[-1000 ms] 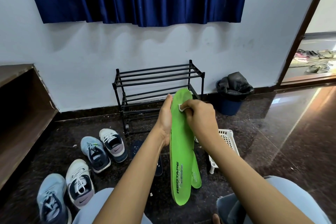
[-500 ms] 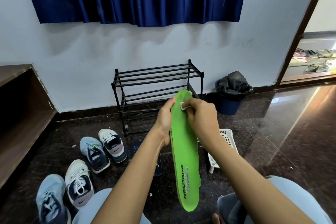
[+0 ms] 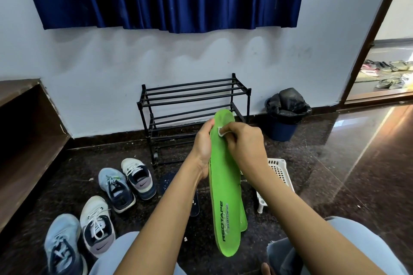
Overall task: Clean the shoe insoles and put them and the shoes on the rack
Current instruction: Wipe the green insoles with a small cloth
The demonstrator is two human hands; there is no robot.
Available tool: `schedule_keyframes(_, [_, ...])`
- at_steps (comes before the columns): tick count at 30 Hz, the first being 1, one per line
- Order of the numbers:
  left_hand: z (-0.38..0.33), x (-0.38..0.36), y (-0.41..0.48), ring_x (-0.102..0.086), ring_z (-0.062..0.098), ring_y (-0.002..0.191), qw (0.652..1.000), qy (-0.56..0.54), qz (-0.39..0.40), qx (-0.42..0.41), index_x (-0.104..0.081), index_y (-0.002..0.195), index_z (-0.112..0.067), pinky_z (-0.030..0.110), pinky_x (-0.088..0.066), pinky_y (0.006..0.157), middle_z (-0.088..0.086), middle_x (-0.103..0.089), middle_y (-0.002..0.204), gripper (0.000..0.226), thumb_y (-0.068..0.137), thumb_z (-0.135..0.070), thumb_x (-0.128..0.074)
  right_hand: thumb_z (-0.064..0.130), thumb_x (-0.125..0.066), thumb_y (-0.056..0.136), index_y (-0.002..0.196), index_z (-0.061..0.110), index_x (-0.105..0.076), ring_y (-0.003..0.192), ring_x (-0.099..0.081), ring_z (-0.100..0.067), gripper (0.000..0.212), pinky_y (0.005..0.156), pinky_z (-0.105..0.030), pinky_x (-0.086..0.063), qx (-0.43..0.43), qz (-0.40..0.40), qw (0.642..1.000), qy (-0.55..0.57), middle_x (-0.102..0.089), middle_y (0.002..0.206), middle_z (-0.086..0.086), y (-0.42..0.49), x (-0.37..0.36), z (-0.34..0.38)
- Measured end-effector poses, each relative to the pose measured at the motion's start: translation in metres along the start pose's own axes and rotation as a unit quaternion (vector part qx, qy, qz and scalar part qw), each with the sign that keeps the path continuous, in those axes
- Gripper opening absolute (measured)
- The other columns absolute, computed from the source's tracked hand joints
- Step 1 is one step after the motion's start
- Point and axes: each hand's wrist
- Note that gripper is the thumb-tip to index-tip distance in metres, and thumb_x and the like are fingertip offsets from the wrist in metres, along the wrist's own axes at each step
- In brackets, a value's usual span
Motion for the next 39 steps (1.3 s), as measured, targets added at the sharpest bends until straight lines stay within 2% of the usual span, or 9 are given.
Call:
schedule_keyframes(4, [-0.001, 0.001, 0.000, -0.064, 0.023, 0.055, 1.000, -0.005, -0.003, -0.006, -0.072, 0.075, -0.014, 0.030, -0.048, 0.060, 0.010, -0.068, 0.065, 0.060, 0.099, -0.049, -0.031, -0.001, -0.064, 0.076, 0.082, 0.016, -0.074, 0.076, -0.068, -0.023, 0.020, 0.075, -0.034, -0.053, 0.010, 0.006, 1.000, -0.003, -0.073, 0.082, -0.001, 0.004, -0.001, 0.001])
schedule_keyframes(6, [0.001, -0.002, -0.001, -0.063, 0.023, 0.053, 1.000, -0.007, 0.009, -0.003, -0.070, 0.081, -0.012, 0.027, -0.049, 0.057, 0.009, -0.067, 0.064, 0.056, 0.100, -0.048, -0.031, 0.000, -0.064, 0.076, 0.082, 0.015, -0.074, 0.073, -0.067, -0.027, 0.019, 0.073, -0.036, -0.053, -0.004, -0.018, 1.000, -0.012, -0.073, 0.082, -0.004, 0.013, 0.003, -0.003])
schedule_keyframes(10, [0.006, -0.008, -0.002, -0.063, 0.022, 0.052, 1.000, 0.003, 0.019, 0.000, -0.067, 0.087, -0.009, 0.025, -0.051, 0.050, 0.010, -0.067, 0.064, 0.054, 0.101, -0.046, -0.030, 0.003, -0.062, 0.079, 0.085, 0.016, -0.075, 0.071, -0.066, -0.024, 0.019, 0.072, -0.031, -0.051, -0.044, -0.038, 0.998, -0.006, -0.073, 0.080, -0.003, 0.022, 0.010, -0.010])
schedule_keyframes(15, [0.004, -0.002, -0.001, -0.062, 0.024, 0.058, 1.000, 0.002, 0.008, -0.001, -0.070, 0.085, -0.012, 0.031, -0.047, 0.062, 0.010, -0.068, 0.067, 0.056, 0.099, -0.049, -0.031, 0.002, -0.064, 0.078, 0.084, 0.016, -0.075, 0.075, -0.068, -0.024, 0.018, 0.075, -0.037, -0.054, -0.021, -0.011, 1.000, 0.006, -0.074, 0.083, -0.001, 0.007, 0.002, -0.006])
schedule_keyframes(20, [0.005, -0.004, -0.001, -0.061, 0.023, 0.057, 1.000, -0.007, 0.004, -0.005, -0.068, 0.085, -0.012, 0.030, -0.046, 0.061, 0.009, -0.067, 0.066, 0.054, 0.100, -0.048, -0.030, 0.001, -0.063, 0.077, 0.082, 0.017, -0.075, 0.075, -0.068, -0.025, 0.020, 0.076, -0.038, -0.054, -0.020, 0.001, 1.000, 0.015, -0.074, 0.081, -0.001, 0.009, 0.001, -0.006])
schedule_keyframes(24, [0.007, -0.010, -0.002, -0.061, 0.021, 0.050, 1.000, 0.001, 0.018, 0.005, -0.066, 0.087, -0.010, 0.024, -0.051, 0.050, 0.009, -0.066, 0.062, 0.056, 0.101, -0.047, -0.027, 0.002, -0.061, 0.078, 0.083, 0.018, -0.075, 0.072, -0.067, -0.025, 0.021, 0.075, -0.038, -0.053, -0.058, -0.030, 0.998, 0.012, -0.073, 0.079, -0.002, 0.021, 0.007, -0.014])
schedule_keyframes(26, [0.006, -0.009, -0.001, -0.061, 0.021, 0.050, 1.000, 0.003, 0.024, 0.009, -0.066, 0.087, -0.010, 0.023, -0.051, 0.049, 0.009, -0.066, 0.062, 0.056, 0.101, -0.047, -0.027, 0.002, -0.062, 0.079, 0.084, 0.018, -0.075, 0.072, -0.067, -0.025, 0.021, 0.074, -0.039, -0.053, -0.057, -0.034, 0.998, 0.012, -0.073, 0.079, -0.003, 0.019, 0.008, -0.013])
schedule_keyframes(33, [0.002, 0.002, 0.002, -0.065, 0.025, 0.060, 1.000, 0.011, 0.009, 0.015, -0.070, 0.088, -0.013, 0.032, -0.048, 0.063, 0.012, -0.069, 0.070, 0.062, 0.099, -0.057, -0.027, 0.003, -0.065, 0.077, 0.080, 0.019, -0.074, 0.073, -0.069, -0.021, 0.019, 0.074, -0.037, -0.054, -0.012, 0.017, 1.000, 0.015, -0.074, 0.079, 0.002, 0.000, -0.002, -0.004])
schedule_keyframes(39, [0.006, -0.007, -0.002, -0.064, 0.024, 0.057, 1.000, 0.006, 0.021, 0.022, -0.067, 0.093, -0.010, 0.029, -0.052, 0.058, 0.011, -0.068, 0.069, 0.059, 0.101, -0.053, -0.027, 0.003, -0.062, 0.078, 0.082, 0.019, -0.074, 0.071, -0.067, -0.024, 0.020, 0.075, -0.039, -0.053, -0.078, -0.032, 0.996, 0.033, -0.073, 0.077, -0.004, 0.019, 0.007, -0.012])
Point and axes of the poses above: each hand's wrist, its own y-axis towards the middle knuckle, its own x-axis out of the back of the hand, z = x × y
